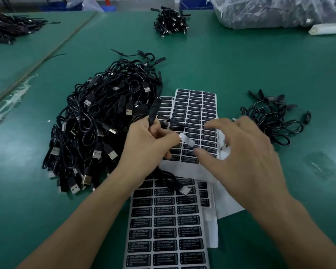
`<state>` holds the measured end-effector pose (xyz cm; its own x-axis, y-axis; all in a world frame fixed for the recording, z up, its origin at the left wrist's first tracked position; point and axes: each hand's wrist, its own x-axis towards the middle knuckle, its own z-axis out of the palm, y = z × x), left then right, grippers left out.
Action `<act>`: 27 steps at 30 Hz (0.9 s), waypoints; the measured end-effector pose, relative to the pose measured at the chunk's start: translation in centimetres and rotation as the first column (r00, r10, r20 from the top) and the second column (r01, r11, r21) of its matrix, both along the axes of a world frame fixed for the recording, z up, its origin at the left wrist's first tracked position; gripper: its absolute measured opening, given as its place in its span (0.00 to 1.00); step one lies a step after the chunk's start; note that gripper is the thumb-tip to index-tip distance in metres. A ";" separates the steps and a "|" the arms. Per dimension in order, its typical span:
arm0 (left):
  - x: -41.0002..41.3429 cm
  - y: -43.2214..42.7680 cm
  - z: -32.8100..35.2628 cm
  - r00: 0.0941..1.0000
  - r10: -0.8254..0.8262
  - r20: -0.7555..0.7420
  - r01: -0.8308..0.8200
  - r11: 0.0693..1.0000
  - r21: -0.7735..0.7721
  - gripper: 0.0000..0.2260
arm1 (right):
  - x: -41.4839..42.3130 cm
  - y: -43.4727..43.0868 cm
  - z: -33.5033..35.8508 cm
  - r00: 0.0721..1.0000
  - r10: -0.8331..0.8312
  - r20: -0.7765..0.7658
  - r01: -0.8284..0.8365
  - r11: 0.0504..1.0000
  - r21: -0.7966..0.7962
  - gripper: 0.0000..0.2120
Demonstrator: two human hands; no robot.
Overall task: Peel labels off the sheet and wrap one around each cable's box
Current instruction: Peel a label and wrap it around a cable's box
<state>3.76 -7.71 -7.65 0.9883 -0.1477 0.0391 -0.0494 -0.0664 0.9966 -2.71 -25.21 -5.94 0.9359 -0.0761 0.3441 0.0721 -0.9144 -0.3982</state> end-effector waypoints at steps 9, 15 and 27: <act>-0.4 -0.6 0.4 1.000 -0.011 0.023 0.011 1.000 0.028 0.22 | 1.0 2.1 -1.8 0.974 0.042 0.224 -0.053 0.998 0.041 0.05; -0.6 -0.7 0.4 0.999 -0.013 0.045 0.011 0.999 0.053 0.20 | 1.2 2.1 -1.8 0.976 0.058 0.211 -0.084 0.990 0.114 0.01; -0.7 -1.0 1.0 0.998 -0.060 0.026 0.058 0.997 0.050 0.15 | 1.7 0.8 0.2 0.971 0.184 -0.153 0.122 0.169 0.978 0.15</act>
<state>3.05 -8.71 -6.65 0.9764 -0.2082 0.0576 -0.0822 -0.1114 0.9904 -1.02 -24.41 -5.71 0.9701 -0.1741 -0.1688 -0.1236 0.2440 -0.9619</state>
